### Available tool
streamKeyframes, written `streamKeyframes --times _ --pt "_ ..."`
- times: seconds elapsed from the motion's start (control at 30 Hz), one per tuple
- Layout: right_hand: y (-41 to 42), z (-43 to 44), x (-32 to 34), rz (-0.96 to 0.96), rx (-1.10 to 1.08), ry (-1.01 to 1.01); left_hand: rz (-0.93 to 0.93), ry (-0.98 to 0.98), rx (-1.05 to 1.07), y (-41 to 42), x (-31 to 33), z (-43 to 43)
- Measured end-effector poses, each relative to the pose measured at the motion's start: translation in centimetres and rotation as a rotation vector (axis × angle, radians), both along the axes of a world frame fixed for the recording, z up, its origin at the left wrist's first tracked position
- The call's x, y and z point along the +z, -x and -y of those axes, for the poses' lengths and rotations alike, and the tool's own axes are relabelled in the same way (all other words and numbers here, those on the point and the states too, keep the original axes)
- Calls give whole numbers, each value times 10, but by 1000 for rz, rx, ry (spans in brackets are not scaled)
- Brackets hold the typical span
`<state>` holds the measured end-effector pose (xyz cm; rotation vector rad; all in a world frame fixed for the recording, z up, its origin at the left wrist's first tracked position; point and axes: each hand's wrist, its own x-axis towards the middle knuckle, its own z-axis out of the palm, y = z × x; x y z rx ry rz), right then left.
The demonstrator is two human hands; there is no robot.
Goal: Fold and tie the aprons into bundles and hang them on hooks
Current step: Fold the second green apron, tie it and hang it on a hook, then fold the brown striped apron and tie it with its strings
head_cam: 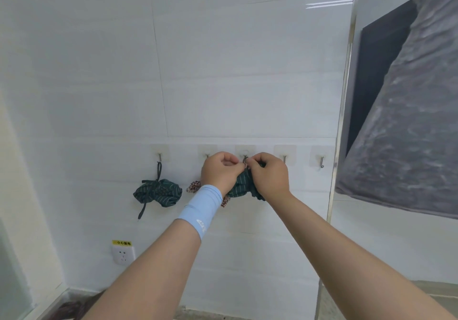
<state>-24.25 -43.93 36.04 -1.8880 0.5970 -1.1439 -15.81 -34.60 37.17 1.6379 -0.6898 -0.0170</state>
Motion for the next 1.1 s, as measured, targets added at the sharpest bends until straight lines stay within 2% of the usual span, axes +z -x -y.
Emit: streamKeyframes --times 0.27,0.43,0.5,0.57,0.67,0.73,0.83,0.9,1.0,1.1 --pt "-21 -1 -2 -250 -307 29 16 -76 54 -14 -7 17" --pt "-24 -7 -16 -284 -322 17 148 -195 -17 -19 -21 16" --pt "-22 -7 -22 -254 -287 42 265 -240 -58 -22 -31 11" --pt "-20 -7 -31 -221 -253 113 444 -342 -84 -27 -41 7" --pt "-15 -9 -53 -174 -292 388 569 -456 -131 -30 -50 -1" --pt "-10 -8 -64 -224 -318 547 611 -511 -138 -28 -49 -6" --pt "-1 -8 -65 -371 -334 620 685 -582 -105 -24 -46 -16" --pt "4 -14 -62 -403 -372 650 711 -569 -77 -23 -45 -28" --pt "9 -39 -59 -298 -386 742 714 -474 -35 -23 -46 -54" --pt "3 -79 -68 -215 -283 817 671 -398 -15 -30 -59 -96"
